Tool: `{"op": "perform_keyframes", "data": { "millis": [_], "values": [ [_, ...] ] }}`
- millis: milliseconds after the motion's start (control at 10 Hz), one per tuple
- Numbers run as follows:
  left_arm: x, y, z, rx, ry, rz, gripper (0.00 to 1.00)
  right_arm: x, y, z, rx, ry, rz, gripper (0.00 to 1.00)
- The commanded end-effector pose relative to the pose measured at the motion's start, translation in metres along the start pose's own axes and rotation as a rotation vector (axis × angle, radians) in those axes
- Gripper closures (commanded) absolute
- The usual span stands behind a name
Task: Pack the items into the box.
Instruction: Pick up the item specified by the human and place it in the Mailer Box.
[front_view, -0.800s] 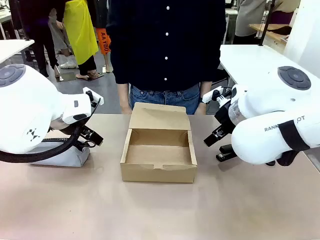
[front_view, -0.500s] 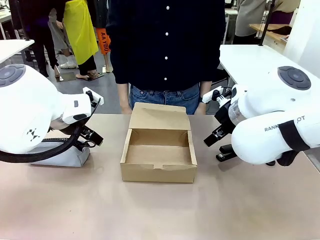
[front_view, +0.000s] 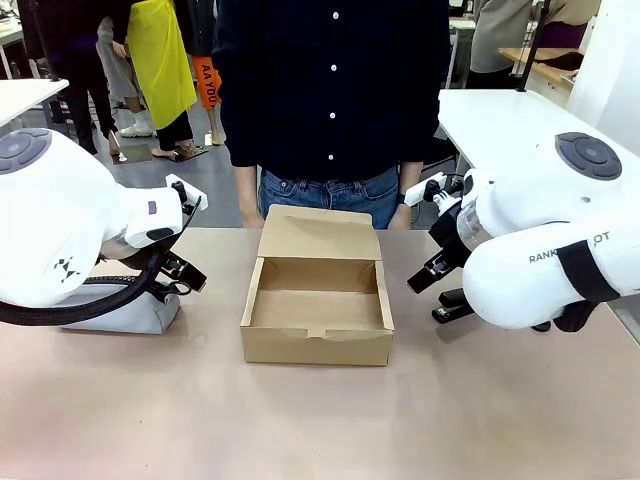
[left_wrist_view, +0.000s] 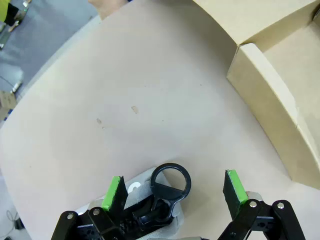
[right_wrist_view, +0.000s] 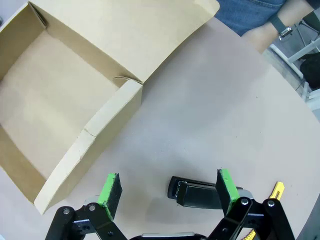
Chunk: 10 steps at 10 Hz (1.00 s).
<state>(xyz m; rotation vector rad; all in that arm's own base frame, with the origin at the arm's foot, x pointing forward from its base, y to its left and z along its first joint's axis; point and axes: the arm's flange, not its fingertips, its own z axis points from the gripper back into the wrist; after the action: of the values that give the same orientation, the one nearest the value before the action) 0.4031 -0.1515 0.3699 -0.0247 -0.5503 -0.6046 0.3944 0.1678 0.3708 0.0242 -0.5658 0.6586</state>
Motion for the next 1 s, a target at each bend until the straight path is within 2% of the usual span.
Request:
{"op": "perform_keyframes", "data": {
  "millis": [0,600,700,800,900],
  "values": [
    [0.000,0.000,0.000,0.000,0.000,-0.001,0.00,0.000,0.000,0.000,0.000,0.000,-0.001,0.00],
    [0.000,0.000,0.000,0.000,0.000,0.000,0.00,0.000,0.000,0.000,0.000,0.000,-0.001,0.00],
    [0.002,-0.004,0.014,-0.081,-0.027,-0.004,0.00,0.000,0.000,0.000,0.000,0.000,0.000,0.00],
    [0.001,-0.004,0.029,-0.098,-0.014,0.017,0.00,0.000,-0.004,0.011,0.041,0.005,-0.020,0.00],
    [-0.001,0.003,0.049,-0.158,-0.010,0.046,0.00,0.000,-0.014,0.035,0.072,0.013,-0.060,0.00]
  ]
}}
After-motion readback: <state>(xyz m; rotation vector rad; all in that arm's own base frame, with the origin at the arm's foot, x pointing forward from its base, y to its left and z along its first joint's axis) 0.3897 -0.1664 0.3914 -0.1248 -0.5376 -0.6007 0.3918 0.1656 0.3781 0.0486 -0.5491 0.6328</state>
